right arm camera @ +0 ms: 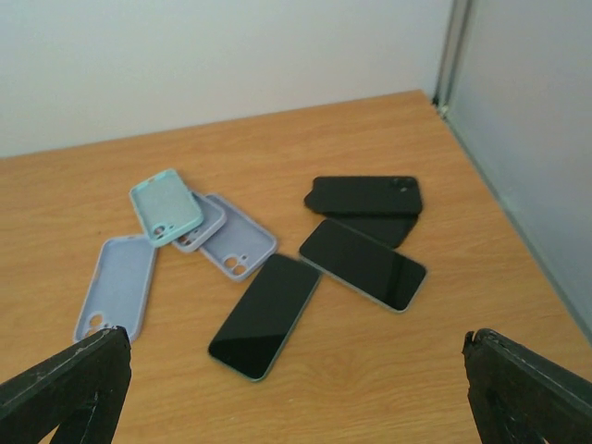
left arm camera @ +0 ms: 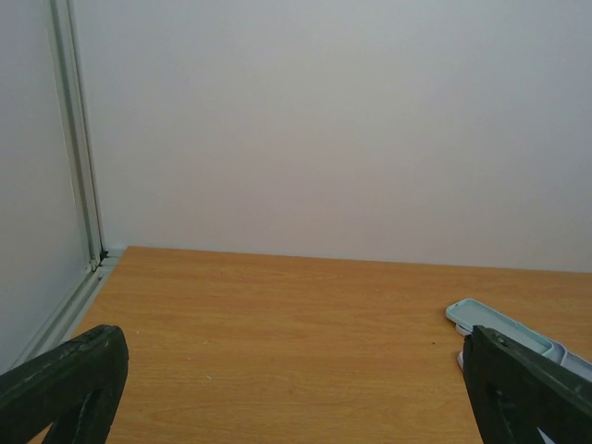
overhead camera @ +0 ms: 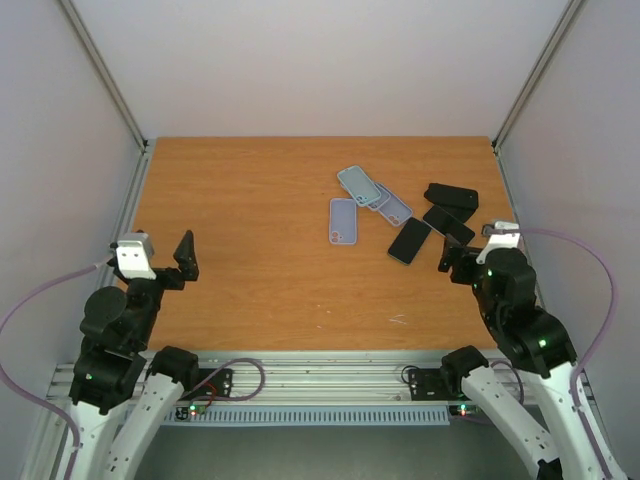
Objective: Put the phone into the phone case
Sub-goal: Pick up the corner of the phone case from the top corners of the phone case, then pass from the right arm to the left, then pass from the left arm to the right
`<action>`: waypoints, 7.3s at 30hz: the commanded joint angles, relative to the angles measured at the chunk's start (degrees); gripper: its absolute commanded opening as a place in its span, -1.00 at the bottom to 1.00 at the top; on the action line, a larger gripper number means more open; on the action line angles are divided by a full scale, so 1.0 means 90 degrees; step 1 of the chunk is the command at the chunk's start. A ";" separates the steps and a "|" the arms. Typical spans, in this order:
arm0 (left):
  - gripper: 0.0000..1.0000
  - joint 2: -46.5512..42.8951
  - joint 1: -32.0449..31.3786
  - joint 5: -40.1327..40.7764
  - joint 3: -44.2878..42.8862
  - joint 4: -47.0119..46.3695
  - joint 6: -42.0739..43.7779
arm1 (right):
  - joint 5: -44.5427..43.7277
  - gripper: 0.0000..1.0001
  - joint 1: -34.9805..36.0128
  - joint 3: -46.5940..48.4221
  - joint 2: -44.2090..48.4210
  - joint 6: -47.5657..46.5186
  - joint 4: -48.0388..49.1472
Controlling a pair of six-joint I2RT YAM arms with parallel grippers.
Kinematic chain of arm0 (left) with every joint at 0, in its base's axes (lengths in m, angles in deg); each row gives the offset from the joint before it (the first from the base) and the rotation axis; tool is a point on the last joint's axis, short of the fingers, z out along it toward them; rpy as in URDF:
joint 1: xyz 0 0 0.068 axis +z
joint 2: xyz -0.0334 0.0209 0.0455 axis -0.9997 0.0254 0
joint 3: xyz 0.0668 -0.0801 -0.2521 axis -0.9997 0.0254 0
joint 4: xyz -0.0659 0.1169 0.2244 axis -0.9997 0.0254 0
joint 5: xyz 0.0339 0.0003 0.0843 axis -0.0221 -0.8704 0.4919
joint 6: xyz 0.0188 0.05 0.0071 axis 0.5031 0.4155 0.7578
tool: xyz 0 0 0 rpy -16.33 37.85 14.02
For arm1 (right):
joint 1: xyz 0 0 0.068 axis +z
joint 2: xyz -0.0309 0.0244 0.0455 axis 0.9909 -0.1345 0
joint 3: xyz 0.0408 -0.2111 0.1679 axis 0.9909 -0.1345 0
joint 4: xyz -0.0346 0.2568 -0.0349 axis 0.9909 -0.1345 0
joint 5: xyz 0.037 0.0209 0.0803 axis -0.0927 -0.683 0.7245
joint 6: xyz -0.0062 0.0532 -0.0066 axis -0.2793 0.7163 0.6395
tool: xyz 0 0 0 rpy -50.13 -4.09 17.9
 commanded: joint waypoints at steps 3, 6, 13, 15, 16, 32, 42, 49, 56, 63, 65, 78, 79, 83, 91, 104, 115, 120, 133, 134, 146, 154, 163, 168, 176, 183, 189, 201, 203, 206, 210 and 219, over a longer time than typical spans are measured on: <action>0.99 0.0098 0.0014 -0.0175 -0.0007 -0.0356 0.0057 | 0.1047 0.97 -0.0031 -0.0033 -0.1001 0.0369 0.0347; 0.99 0.0162 0.0012 -0.0222 -0.0011 -0.0341 0.0053 | 0.1461 0.95 -0.0026 -0.0170 -0.1714 0.0522 0.0651; 0.99 0.0301 0.0014 -0.0331 -0.0016 -0.0350 0.0023 | 0.2032 0.81 0.0034 -0.0461 -0.3544 0.0879 0.1922; 0.99 0.0331 0.0018 -0.0335 -0.0009 -0.0363 0.0015 | 0.2029 0.78 0.0120 -0.0621 -0.4138 0.1037 0.2469; 0.99 0.0355 0.0014 -0.0345 -0.0007 -0.0364 0.0018 | 0.2050 0.77 0.0152 -0.0671 -0.4435 0.1096 0.2738; 0.99 0.0563 0.0014 -0.0492 0.0013 -0.0414 0.0041 | 0.2159 0.37 0.0583 0.0623 -0.8064 0.1593 0.4524; 0.99 0.0536 0.0014 -0.0554 0.0023 -0.0437 0.0061 | 0.2296 -0.14 0.0735 0.1305 -0.9048 0.1568 0.4420; 0.99 0.0538 0.0014 -0.0606 0.0032 -0.0450 0.0061 | 0.2305 -0.47 0.0837 0.1470 -0.9356 0.1487 0.4302; 0.99 0.0576 0.0017 -0.0671 0.0036 -0.0446 0.0064 | 0.2303 -0.90 0.0917 0.1489 -0.9376 0.1453 0.4176; 0.99 0.0660 0.0016 -0.0847 0.0020 -0.0461 0.0071 | 0.2568 -0.98 0.1027 0.1362 -0.8927 0.0976 0.3979; 0.99 0.0714 0.0014 -0.0872 -0.0001 -0.0415 0.0065 | 0.2595 -0.98 0.1055 0.1216 -0.8650 0.0823 0.3961; 0.99 0.2188 0.0007 -0.1600 -0.0909 0.0311 -0.0280 | 0.3961 -0.98 0.1097 0.0640 -0.6781 -0.1065 0.3095; 0.99 0.2357 0.0004 -0.1718 -0.1036 0.0428 -0.0316 | 0.4061 -0.98 0.1106 0.0636 -0.6642 -0.1207 0.2977; 0.99 0.3120 0.0006 -0.2455 -0.1585 0.0873 -0.0447 | 0.4434 -0.98 0.1242 0.0625 -0.6070 -0.1830 0.2560; 0.99 0.4294 0.0011 -0.4288 -0.2312 0.1530 -0.0769 | 0.4322 -0.98 0.1855 0.0642 -0.5312 -0.2727 0.1958; 0.73 0.5879 0.0009 -0.6393 -0.2474 0.2016 -0.0855 | 0.3712 -0.98 0.2737 0.0881 -0.5100 -0.3176 0.1776; 0.12 0.6673 -0.0249 -0.6935 -0.1963 0.1572 -0.1123 | 0.3371 -0.98 0.3046 0.0946 -0.5029 -0.3337 0.1994; 0.03 0.6917 -0.0324 -0.6909 -0.1906 0.1440 -0.1124 | 0.3390 -0.98 0.3103 0.0947 -0.5000 -0.3366 0.2046; -0.72 0.7371 -0.0530 -0.7104 -0.2017 0.1504 -0.0907 | 0.3383 -0.98 0.3148 0.0839 -0.5081 -0.3401 0.2295; -0.84 0.7335 -0.0535 -0.7081 -0.2006 0.1489 -0.0906 | 0.3347 -0.98 0.3148 0.0832 -0.5101 -0.3399 0.2327; -0.99 0.6210 -0.0540 -0.6546 -0.1070 -0.0175 -0.2167 | 0.3174 -0.38 0.3031 0.0595 -0.4758 -0.2575 0.2753; -0.99 0.4728 -0.0715 -0.4886 0.0327 -0.2177 -0.4248 | 0.2757 0.09 0.2982 0.0418 -0.4299 -0.0383 0.2847; -0.99 0.3632 -0.1231 -0.2989 0.1498 -0.3866 -0.5709 | 0.2375 0.33 0.2982 -0.0305 -0.3910 0.1955 0.3309; -0.99 0.3596 -0.1683 -0.2501 0.1845 -0.5023 -0.6153 | 0.2474 0.47 0.2982 -0.0978 -0.3715 0.3120 0.4426; -0.99 0.3835 -0.2381 -0.1761 0.2198 -0.6444 -0.6440 | 0.2556 0.54 0.3001 -0.1682 -0.3679 0.4110 0.6249; -0.99 0.3888 -0.2865 -0.1219 0.2281 -0.6867 -0.6476 | 0.2560 0.49 0.3028 -0.1908 -0.4004 0.4543 0.7341; -0.99 0.3909 -0.3030 -0.1063 0.2332 -0.7113 -0.6573 | 0.2599 0.37 0.3034 -0.1893 -0.4144 0.4532 0.7897; -0.99 0.4067 -0.3114 -0.0844 0.2607 -0.7537 -0.6965 | 0.3192 -0.28 0.3045 -0.1919 -0.4386 0.4470 0.8551; -0.99 0.4054 -0.3113 -0.0833 0.2648 -0.7541 -0.7003 | 0.3235 -0.43 0.3041 -0.1933 -0.4360 0.4414 0.8566; -0.97 0.3995 -0.3106 -0.0801 0.2701 -0.7473 -0.7015 | 0.3323 -0.64 0.3045 -0.1948 -0.4352 0.4310 0.8614; -0.89 0.3971 -0.3113 -0.0806 0.2792 -0.7467 -0.7028 | 0.3399 -0.92 0.3026 -0.1940 -0.4328 0.4189 0.8635; -0.30 0.3265 -0.3118 -0.0704 0.2869 -0.6619 -0.6571 | 0.3644 -0.98 0.2952 -0.1722 -0.4143 0.3738 0.8136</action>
